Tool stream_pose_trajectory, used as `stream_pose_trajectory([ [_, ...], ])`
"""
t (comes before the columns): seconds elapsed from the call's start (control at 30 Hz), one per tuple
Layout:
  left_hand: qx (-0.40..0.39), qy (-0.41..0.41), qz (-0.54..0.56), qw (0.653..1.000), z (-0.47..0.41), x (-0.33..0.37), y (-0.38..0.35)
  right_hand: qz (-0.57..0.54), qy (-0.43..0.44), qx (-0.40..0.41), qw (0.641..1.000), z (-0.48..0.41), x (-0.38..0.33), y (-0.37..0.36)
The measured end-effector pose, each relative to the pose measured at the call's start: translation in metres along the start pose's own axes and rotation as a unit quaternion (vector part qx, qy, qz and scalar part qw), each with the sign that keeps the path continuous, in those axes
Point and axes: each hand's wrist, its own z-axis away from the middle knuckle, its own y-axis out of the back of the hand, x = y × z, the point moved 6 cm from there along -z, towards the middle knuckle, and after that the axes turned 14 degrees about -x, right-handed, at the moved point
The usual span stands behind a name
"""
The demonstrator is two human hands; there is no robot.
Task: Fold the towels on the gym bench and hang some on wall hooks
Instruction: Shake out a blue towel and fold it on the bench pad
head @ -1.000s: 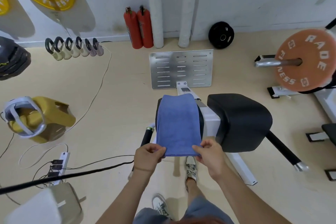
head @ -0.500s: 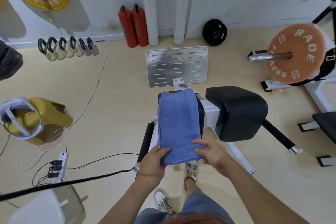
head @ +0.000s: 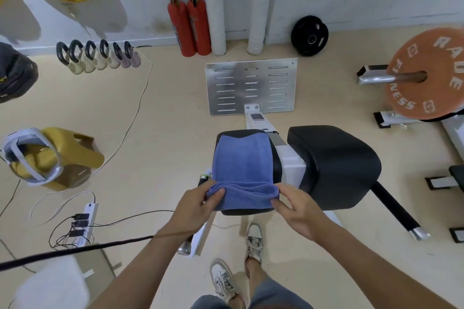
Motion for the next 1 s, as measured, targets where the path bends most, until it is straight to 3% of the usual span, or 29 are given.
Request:
stream_pose_trajectory([
  [0.1,0.017,0.011,0.063,0.998,-0.024,0.007,0.009,-0.056,-0.061,0.009,0.997,-0.014,0.001,0.006],
  [0.2,0.004,0.042,0.080,0.996,-0.045,0.002,0.011,-0.056,-0.057,0.050,0.996,-0.029,-0.003,0.016],
  [0.37,-0.031,0.085,0.108,0.990,-0.062,-0.014,0.010,-0.032,-0.066,0.040,0.996,-0.057,0.005,0.022],
  [0.57,0.017,0.124,0.040,0.991,-0.087,-0.010,0.027,-0.048,-0.107,0.054,0.992,-0.080,0.007,0.031],
  [0.8,0.026,0.176,-0.126,0.976,-0.126,-0.007,0.043,-0.060,-0.229,0.020,0.971,-0.110,0.025,0.041],
  [1.0,0.002,0.234,-0.070,0.970,-0.138,-0.021,0.037,0.010,-0.280,-0.028,0.959,-0.121,0.028,0.047],
])
